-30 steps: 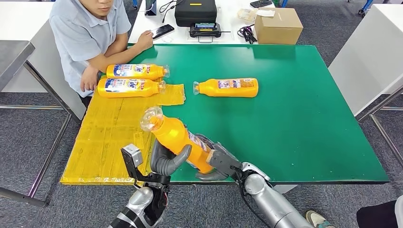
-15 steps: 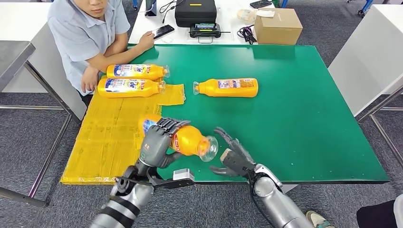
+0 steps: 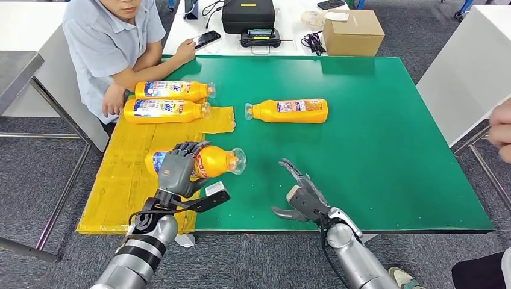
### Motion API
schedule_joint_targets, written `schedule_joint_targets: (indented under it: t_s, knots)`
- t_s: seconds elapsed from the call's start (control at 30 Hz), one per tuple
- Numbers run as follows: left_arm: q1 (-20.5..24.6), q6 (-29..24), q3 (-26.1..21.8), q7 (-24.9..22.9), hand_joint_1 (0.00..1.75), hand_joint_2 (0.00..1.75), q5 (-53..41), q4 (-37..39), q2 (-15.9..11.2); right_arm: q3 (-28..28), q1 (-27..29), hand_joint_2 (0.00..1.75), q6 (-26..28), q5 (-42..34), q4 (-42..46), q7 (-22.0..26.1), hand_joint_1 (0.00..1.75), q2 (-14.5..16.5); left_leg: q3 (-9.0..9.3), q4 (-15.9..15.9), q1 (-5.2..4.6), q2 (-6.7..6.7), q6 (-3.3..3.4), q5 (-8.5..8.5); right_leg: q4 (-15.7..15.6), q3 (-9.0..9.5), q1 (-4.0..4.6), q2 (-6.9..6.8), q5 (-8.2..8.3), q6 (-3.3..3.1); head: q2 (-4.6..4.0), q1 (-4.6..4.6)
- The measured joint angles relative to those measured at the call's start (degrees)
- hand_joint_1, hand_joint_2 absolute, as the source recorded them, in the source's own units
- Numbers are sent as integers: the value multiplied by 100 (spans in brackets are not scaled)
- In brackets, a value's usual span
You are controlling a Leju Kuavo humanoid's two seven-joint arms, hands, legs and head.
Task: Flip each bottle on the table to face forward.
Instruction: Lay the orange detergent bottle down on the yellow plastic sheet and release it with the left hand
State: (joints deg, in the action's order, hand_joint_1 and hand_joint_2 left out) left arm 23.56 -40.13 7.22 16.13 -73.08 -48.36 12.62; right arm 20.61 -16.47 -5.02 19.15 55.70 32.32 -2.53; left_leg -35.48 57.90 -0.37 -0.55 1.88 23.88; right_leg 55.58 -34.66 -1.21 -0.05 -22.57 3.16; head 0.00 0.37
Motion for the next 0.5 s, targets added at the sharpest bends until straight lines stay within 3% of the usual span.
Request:
schedule_joint_targets:
  t_s: [0.23, 0.5]
  knots:
    - [623, 174, 320, -1190, 175, 175, -846, 1011, -311, -27, -57, 175, -83, 31, -2, 65, 0, 39, 2, 0, 5, 3, -1, -5, 4, 1, 3, 1, 2, 0, 0, 0]
    - [1129, 800, 752, -1757, 175, 175, -1317, 1884, -596, -48, -131, 175, -126, 80, -47, 83, 0, 97, 1, 0, 4, 1, -1, -5, 6, 0, 2, 1, 1, 0, 0, 0]
